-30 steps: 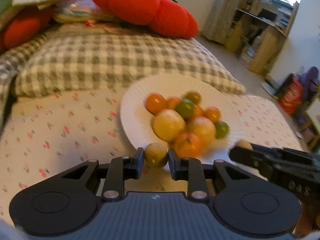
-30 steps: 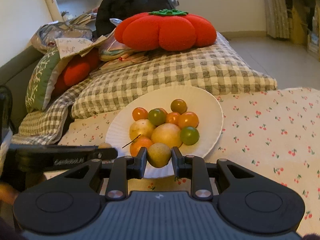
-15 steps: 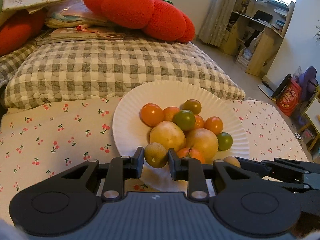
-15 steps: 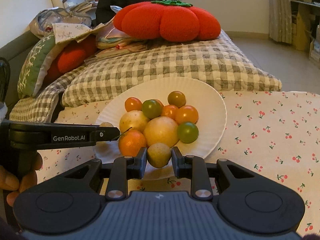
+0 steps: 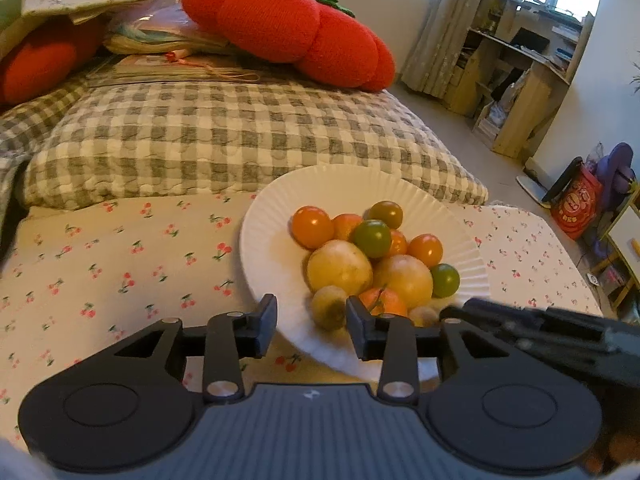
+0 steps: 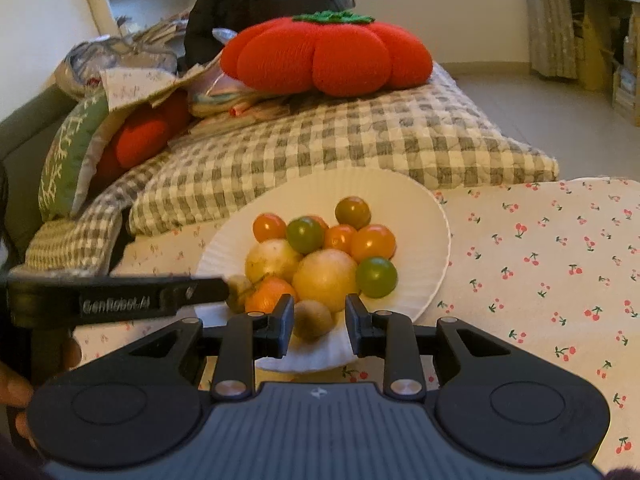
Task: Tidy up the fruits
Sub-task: 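Lower both tomatoes onto the white plate and open both tools, then move the open left tool to the last loose brownish tomato and grasp it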
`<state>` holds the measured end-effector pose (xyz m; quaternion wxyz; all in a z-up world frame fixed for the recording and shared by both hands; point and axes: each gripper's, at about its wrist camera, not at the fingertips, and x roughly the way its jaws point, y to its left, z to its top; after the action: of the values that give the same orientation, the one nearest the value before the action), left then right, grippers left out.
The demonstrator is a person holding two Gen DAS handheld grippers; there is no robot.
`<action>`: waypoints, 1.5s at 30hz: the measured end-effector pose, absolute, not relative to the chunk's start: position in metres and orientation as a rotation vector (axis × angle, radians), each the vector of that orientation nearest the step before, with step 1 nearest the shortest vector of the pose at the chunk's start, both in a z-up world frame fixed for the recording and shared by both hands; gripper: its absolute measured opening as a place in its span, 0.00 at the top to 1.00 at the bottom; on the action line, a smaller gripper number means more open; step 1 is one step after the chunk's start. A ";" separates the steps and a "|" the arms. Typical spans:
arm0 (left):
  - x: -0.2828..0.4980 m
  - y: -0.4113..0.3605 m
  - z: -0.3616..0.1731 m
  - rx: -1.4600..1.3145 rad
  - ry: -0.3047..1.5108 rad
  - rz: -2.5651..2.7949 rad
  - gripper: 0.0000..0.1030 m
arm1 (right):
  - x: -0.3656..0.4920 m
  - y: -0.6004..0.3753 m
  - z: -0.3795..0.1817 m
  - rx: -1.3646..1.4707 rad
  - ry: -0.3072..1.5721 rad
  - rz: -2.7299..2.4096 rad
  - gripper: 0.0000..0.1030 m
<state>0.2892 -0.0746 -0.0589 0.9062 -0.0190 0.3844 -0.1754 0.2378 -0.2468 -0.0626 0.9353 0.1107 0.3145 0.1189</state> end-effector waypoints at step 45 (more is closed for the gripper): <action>0.170 0.020 -0.046 -0.028 0.872 -0.003 0.20 | 0.189 -0.172 -0.052 0.030 0.742 0.317 0.28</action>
<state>0.1695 0.0197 -0.0462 0.9063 -0.0137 0.4224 -0.0015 0.1892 -0.1725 -0.0522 0.9196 0.0146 0.3611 0.1541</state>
